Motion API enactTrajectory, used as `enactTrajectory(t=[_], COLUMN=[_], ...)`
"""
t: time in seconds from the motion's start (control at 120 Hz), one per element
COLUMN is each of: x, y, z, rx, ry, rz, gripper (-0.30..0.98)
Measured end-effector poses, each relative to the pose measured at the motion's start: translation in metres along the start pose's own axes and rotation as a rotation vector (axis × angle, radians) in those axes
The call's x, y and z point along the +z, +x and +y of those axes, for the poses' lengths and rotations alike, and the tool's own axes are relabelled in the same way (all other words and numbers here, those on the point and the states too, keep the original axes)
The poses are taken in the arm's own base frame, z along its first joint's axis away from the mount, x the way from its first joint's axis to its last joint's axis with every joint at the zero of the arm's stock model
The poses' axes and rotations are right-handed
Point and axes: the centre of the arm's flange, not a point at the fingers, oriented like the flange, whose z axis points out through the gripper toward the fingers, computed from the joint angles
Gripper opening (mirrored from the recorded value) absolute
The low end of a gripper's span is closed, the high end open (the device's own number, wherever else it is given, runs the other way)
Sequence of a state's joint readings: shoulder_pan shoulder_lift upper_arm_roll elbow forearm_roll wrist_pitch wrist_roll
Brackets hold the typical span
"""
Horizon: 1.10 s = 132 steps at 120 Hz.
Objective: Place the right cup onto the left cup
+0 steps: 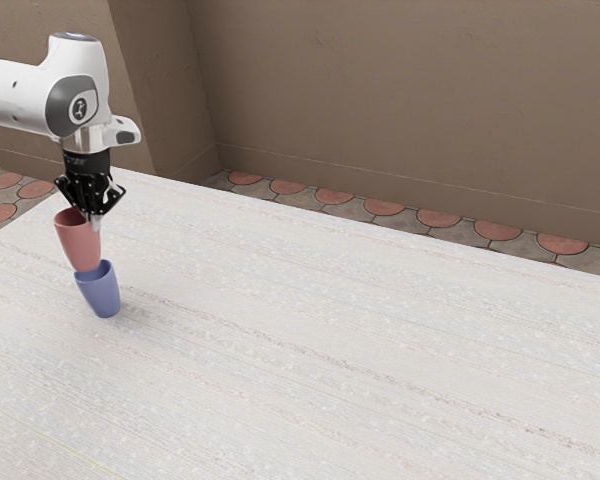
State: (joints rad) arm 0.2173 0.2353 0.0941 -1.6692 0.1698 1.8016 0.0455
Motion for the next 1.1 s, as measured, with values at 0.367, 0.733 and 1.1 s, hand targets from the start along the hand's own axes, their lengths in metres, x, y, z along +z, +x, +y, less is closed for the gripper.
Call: enactTrajectory(t=[0.367, 0.733, 1.1], x=[0.008, 0.002, 0.011], y=[-0.004, -0.001, 0.017], z=[-0.001, 0.001, -0.003], rx=[-0.01, -0.008, -0.009], ry=[-0.019, -0.018, -0.018], rz=[-0.011, 0.007, 0.018], gripper=[-0.1, -0.1, -0.1])
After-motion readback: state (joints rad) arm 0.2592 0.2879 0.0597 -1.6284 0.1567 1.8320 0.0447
